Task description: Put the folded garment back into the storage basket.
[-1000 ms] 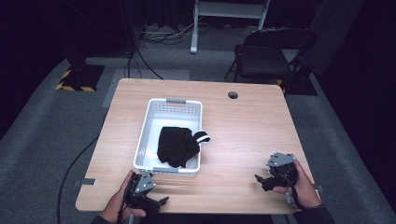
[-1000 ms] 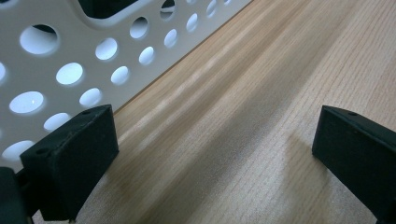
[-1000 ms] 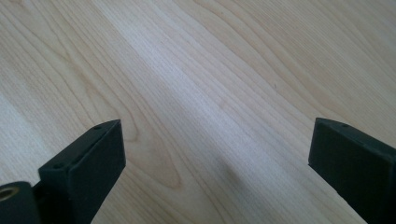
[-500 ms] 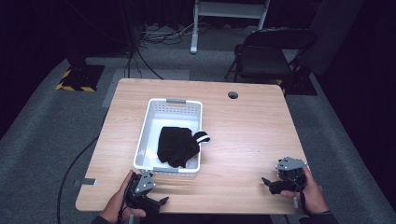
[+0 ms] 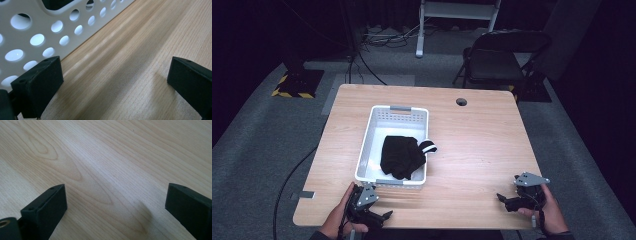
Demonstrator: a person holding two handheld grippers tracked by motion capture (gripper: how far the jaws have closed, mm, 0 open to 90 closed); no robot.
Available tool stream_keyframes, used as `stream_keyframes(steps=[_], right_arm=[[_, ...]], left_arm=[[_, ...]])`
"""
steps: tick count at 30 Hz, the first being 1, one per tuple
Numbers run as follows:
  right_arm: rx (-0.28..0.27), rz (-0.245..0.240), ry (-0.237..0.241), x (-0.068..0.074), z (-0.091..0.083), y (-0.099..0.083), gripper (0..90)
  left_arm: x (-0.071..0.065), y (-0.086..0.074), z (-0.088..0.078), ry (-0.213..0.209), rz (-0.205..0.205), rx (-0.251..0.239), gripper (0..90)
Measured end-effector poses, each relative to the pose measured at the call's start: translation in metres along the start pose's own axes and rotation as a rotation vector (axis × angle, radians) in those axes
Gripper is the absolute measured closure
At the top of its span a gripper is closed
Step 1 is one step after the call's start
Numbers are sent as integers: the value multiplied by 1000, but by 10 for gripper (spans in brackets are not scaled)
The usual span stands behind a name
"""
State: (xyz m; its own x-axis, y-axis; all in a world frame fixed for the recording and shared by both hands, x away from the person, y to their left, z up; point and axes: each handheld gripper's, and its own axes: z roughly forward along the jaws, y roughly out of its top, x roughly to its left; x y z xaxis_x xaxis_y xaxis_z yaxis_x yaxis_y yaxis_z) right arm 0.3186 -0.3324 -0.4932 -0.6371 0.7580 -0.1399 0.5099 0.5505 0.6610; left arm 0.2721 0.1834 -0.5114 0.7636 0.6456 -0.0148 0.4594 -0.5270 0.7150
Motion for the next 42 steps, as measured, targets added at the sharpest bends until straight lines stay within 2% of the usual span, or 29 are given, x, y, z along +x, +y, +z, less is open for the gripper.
stream_keyframes(steps=[13,19,42], right_arm=[[-36,78,33,-10,-3,-18,38],[-60,133,56,-14,-3,-26,21],[-55,145,50,-16,-3,-27,7]], left_arm=[[0,0,0,0,0,0,2],[0,0,0,0,0,0,2],[0,0,0,-1,3,-3,3]])
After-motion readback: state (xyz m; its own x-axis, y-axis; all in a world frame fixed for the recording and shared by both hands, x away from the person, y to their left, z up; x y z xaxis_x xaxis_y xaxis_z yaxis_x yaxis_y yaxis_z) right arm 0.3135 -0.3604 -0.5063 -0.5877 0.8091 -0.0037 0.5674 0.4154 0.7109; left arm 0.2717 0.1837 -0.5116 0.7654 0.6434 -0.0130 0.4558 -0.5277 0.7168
